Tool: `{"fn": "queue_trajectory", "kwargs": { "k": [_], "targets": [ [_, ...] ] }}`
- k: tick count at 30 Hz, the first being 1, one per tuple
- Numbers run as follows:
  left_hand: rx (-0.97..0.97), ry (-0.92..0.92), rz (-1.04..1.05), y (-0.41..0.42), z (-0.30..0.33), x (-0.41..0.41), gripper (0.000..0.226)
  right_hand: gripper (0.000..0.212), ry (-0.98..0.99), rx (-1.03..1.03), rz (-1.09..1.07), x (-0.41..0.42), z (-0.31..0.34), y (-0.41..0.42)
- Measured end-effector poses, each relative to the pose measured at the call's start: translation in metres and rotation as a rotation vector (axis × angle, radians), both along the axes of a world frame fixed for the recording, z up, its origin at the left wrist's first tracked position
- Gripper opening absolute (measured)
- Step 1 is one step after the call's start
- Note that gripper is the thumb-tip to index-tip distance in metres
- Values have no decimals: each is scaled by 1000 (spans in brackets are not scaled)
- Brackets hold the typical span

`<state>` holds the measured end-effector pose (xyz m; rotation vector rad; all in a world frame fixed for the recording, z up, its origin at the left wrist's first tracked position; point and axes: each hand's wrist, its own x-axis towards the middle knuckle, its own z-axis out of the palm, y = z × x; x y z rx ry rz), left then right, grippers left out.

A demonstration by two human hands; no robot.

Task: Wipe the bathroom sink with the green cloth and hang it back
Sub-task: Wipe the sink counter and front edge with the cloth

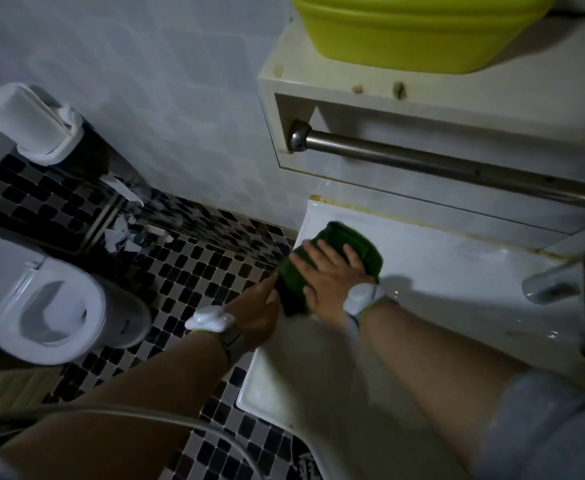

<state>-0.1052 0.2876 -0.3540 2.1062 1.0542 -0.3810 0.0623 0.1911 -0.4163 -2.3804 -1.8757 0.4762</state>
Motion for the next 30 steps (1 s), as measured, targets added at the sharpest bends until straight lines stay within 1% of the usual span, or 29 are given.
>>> {"fn": "queue_trajectory", "kwargs": {
  "k": [3,6,11,13,16,17,19,22,24,26,30],
  "targets": [
    [-7,48,-100,-2,1,3,59,65,-12,-46,-158,31,2,-7],
    [17,57,-160,-7,5,9,61,65,-12,-56,-241,45,5,-25],
    [-4,84,-108,-16,-2,6,63,65,-18,-76,-343,5,10,-47],
    [-7,79,-105,-17,-1,5,59,67,-24,-84,-340,-20,7,-50],
    [-5,-1,-96,-18,-1,3,37,71,17,-102,-295,-62,3,-55],
    [5,-28,-102,-16,-6,0,34,73,28,-93,-272,-77,3,-59],
    [-3,-15,-80,-17,-8,0,30,71,39,-65,-203,-101,5,-69],
    [-28,-17,-104,-20,-5,-4,20,68,36,-43,-102,-121,11,-84],
    [-19,-38,-71,-21,-6,-5,28,68,49,-54,-64,-114,14,-85],
    [-43,-40,-53,-22,-3,-11,28,67,75,-59,-47,-97,15,-78],
    [-45,15,-33,-23,2,-22,34,67,4,-137,-102,-42,16,-59]
  ]
}}
